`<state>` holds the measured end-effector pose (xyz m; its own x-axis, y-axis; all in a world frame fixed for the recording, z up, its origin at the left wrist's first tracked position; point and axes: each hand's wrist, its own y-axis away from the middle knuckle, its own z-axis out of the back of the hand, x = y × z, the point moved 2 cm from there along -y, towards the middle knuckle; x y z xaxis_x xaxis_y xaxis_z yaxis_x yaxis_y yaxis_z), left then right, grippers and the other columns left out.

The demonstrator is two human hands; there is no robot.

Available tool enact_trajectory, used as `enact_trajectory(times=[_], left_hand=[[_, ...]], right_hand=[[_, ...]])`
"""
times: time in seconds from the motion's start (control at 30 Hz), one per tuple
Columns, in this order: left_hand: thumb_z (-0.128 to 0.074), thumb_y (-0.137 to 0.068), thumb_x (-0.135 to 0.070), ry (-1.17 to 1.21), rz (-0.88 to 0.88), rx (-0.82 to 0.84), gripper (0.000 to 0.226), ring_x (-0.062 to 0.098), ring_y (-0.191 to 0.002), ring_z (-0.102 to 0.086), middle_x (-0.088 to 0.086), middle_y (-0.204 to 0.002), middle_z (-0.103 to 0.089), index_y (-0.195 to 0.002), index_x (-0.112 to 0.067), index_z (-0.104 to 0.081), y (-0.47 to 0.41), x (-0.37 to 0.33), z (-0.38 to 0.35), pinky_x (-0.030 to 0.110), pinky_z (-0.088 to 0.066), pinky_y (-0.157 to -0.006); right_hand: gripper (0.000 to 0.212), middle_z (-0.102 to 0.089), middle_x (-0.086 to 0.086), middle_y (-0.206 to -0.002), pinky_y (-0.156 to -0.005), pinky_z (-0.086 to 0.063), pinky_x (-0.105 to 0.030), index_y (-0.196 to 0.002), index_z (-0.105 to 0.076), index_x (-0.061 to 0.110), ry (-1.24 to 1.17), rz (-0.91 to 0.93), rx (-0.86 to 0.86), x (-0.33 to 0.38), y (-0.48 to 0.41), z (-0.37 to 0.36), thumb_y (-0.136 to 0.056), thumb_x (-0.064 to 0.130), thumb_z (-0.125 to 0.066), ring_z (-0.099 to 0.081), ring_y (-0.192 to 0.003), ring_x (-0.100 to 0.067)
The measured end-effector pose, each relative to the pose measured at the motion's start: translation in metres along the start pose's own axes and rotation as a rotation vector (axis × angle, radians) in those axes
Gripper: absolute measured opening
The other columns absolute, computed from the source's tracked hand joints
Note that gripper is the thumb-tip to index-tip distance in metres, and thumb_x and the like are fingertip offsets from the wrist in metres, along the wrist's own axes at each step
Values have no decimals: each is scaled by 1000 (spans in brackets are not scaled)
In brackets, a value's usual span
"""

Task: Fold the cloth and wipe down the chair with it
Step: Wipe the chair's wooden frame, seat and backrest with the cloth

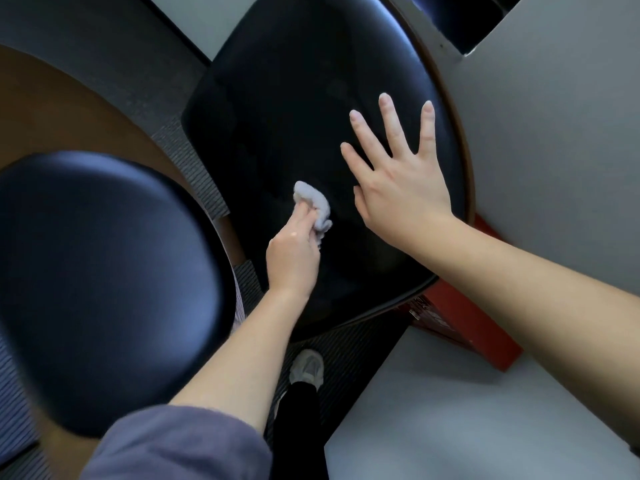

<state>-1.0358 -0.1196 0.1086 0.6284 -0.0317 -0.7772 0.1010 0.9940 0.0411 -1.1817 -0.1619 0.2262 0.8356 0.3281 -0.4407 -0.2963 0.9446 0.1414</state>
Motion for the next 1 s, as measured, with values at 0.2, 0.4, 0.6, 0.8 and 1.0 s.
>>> enact_trajectory(times=[0.2,0.4,0.6,0.8,1.0], left_hand=[[-48,-97,-11,-101,144,-22,26,25,-80,-66,10,-88,-69,-116,-10,-64,-12,23,17,42,-53,-73],[-52,-94,-10,-195,116,108,30,29,-80,-64,7,-91,-69,-121,-14,-63,-19,20,7,34,-43,-67],[-57,-93,-11,126,415,135,19,11,-69,-57,1,-79,-65,-85,-16,-74,-19,21,52,10,-37,-57],[-62,-93,-5,830,425,400,17,13,-88,-69,7,-96,-73,-107,-5,-73,0,-24,111,21,-53,-73],[-56,-96,-6,930,445,480,17,15,-87,-69,6,-92,-73,-103,-8,-72,4,-32,143,23,-54,-72]], right_hand=[[55,-13,-12,-160,-110,-2,-70,-146,-37,16,-17,-3,-16,0,1,-1,-96,38,-38,1,-145,-43],[54,-14,-13,-160,-110,-2,-71,-144,-39,15,-18,-4,-8,0,1,-1,-95,37,-39,1,-145,-44],[51,-22,-13,-158,-112,-2,-68,-140,-46,14,-64,7,22,-1,1,4,-93,34,-43,-4,-145,-45],[40,-64,6,-123,-120,-14,-44,-135,-53,19,-1001,-153,93,15,13,30,-98,33,-47,-51,-125,-12],[39,-69,-11,-110,-83,-56,-35,-124,-59,10,-1964,-451,509,35,24,41,-88,21,-68,-68,-98,-21]])
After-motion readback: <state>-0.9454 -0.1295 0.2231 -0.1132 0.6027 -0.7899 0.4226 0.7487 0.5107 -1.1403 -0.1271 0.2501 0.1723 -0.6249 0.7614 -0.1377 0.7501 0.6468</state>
